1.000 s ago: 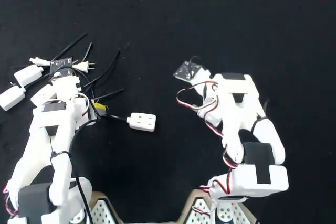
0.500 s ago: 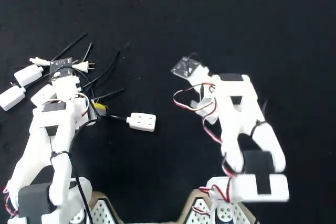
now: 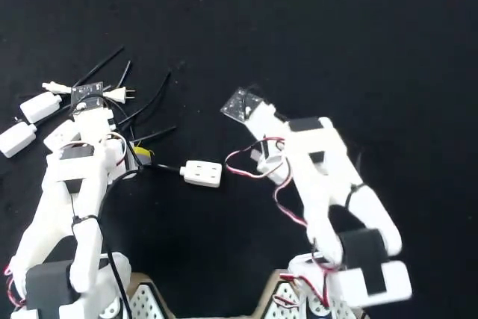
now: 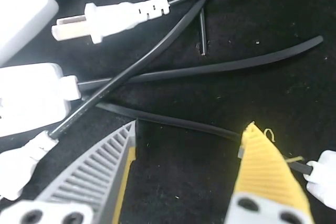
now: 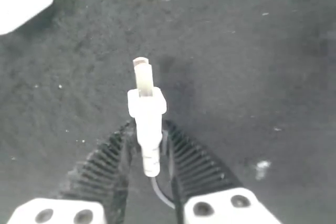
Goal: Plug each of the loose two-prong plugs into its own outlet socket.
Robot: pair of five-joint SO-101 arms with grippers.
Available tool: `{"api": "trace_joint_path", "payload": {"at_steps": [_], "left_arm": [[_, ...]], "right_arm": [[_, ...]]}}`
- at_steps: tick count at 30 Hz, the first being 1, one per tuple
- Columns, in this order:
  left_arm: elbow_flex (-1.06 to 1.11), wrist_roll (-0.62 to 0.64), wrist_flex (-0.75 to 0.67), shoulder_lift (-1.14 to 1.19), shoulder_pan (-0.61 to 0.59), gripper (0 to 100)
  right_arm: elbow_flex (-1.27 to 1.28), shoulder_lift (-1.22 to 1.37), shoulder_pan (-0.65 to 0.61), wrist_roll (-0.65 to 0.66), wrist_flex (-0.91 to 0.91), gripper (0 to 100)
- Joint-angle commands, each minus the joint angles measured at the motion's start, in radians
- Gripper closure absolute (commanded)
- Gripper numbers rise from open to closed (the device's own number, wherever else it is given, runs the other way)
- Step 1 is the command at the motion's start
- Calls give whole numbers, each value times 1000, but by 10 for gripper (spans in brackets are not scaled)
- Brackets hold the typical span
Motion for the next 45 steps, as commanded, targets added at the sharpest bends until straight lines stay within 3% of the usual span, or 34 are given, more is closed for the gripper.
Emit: {"api": "trace_joint_path", "payload": {"at_steps": [1,5,15,19,28,31,37,42,45], "left_arm": [[-5,8,-17,-35,-8,683],[-5,8,-17,-35,-8,683],[-5,8,-17,-35,-8,683],[-5,8,-17,-35,-8,683],[7,8,-8,-48,-1,683],[15,8,-8,-49,-1,683],[88,9,6,-226,-5,683],[211,15,14,-514,-10,683],[291,15,14,-694,-10,683]], "right_arm": [[-68,50,-17,-31,29,886],[-113,77,-21,-23,81,855],[-114,76,-23,-29,44,992],[-116,53,-23,-29,52,988],[-67,-354,-29,-29,164,988],[5,-524,-77,-32,126,988],[148,-835,-218,-173,25,988],[295,-874,-399,-241,-138,988],[367,-826,-442,-299,-281,988]]}}
